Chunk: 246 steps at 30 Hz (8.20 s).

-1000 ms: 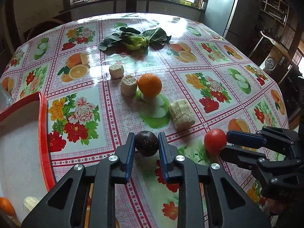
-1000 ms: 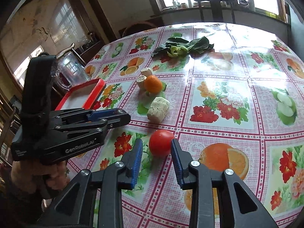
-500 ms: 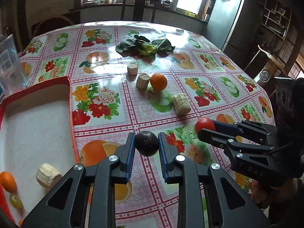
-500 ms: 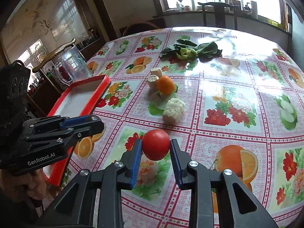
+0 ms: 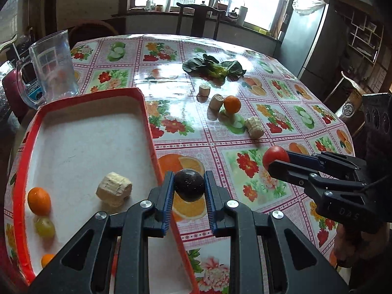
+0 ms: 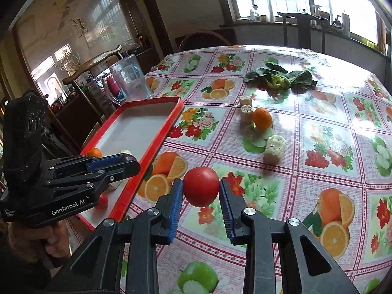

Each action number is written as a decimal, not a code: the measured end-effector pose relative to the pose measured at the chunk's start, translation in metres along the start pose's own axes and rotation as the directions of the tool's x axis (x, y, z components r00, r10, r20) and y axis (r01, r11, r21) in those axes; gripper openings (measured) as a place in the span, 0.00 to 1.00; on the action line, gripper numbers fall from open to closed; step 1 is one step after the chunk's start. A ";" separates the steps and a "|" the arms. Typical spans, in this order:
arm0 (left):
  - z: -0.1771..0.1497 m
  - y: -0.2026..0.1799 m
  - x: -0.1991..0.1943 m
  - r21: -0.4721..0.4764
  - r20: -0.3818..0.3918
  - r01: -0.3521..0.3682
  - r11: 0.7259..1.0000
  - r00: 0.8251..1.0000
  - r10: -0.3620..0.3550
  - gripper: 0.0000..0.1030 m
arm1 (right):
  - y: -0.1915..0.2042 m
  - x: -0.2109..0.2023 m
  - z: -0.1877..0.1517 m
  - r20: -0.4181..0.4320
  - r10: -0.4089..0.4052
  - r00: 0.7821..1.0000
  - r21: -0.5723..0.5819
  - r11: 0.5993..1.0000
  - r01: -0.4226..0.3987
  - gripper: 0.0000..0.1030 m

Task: Organize fruits
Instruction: 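Carry the plum with the left tool while the right tool carries the tomato into the tray, then open the left tool releasing the plum while the right tool releases the tomato, then move both tools back toward the remaining blocks on the table, then grasp a round beige disc with the left tool while the right tool grasps a beige block, then carry the disc with the left tool while the right tool carries the block into the tray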

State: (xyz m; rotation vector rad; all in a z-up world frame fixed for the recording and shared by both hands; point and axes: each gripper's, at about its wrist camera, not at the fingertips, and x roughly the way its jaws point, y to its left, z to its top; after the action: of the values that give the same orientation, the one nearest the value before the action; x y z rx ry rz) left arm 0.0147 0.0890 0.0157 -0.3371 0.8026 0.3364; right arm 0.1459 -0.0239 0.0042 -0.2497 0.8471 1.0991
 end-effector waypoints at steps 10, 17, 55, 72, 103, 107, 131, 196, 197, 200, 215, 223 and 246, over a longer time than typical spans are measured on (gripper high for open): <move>-0.012 0.034 -0.020 -0.052 0.024 -0.032 0.998 0.999 0.033 0.21 | 0.038 0.011 0.002 -0.018 0.037 0.999 -0.055 0.998 -0.038 0.29; -0.019 0.054 -0.028 -0.081 0.029 -0.048 0.996 0.998 0.051 0.21 | 0.061 0.019 0.006 -0.030 0.054 0.998 -0.088 0.995 -0.057 0.29; 0.014 0.166 0.016 -0.184 -0.069 -0.172 0.968 0.984 0.162 0.21 | 0.113 0.142 0.066 -0.153 0.086 0.984 -0.152 0.982 -0.110 0.29; 0.008 0.168 0.005 -0.209 -0.093 -0.211 0.955 0.976 0.196 0.44 | 0.106 0.107 0.063 -0.091 0.105 0.990 -0.159 0.980 -0.119 0.33; 0.037 0.021 0.026 -0.014 -0.072 -0.055 0.998 0.996 0.054 0.44 | -0.068 0.024 0.016 -0.009 -0.098 0.995 0.112 0.989 0.099 0.34; 0.047 0.008 0.038 0.002 -0.077 -0.039 0.999 0.996 0.039 0.44 | -0.079 0.034 0.020 -0.018 -0.110 0.994 0.123 0.986 0.111 0.34; 0.113 -0.066 0.164 0.147 -0.148 -0.013 0.989 0.988 0.035 0.44 | -0.121 0.011 0.004 0.016 -0.052 0.999 0.220 0.974 0.047 0.30; -0.008 0.011 -0.027 -0.020 0.022 0.049 0.999 0.999 -0.048 0.21 | 0.021 -0.031 -0.012 0.061 0.036 0.997 0.035 0.999 -0.038 0.30; -0.008 0.013 -0.028 -0.023 0.023 0.047 0.999 0.999 -0.046 0.21 | 0.022 -0.029 -0.011 0.059 0.039 0.998 0.031 0.999 -0.040 0.30; -0.008 0.020 -0.029 -0.032 0.025 0.042 0.999 0.999 -0.041 0.21 | 0.029 -0.024 -0.007 0.053 0.046 0.998 0.019 0.999 -0.047 0.30; -0.004 0.062 -0.030 -0.079 0.024 -0.003 0.997 1.000 0.005 0.21 | 0.051 0.011 0.015 0.012 0.079 0.997 -0.023 0.997 -0.079 0.30; 0.008 0.097 -0.025 -0.116 0.020 -0.050 0.992 0.998 0.053 0.21 | 0.061 0.044 0.042 -0.007 0.118 0.993 -0.022 0.993 -0.118 0.30; 0.055 0.188 0.054 -0.200 -0.142 -0.165 0.966 0.980 0.138 0.21 | 0.098 0.171 0.095 -0.165 0.099 0.981 -0.117 0.986 -0.119 0.31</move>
State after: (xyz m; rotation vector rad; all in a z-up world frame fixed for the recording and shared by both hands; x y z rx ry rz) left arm 0.0062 0.2890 -0.0196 -0.5012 0.9230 0.5508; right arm 0.1389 0.1920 -0.0314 -0.4048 0.9431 1.2494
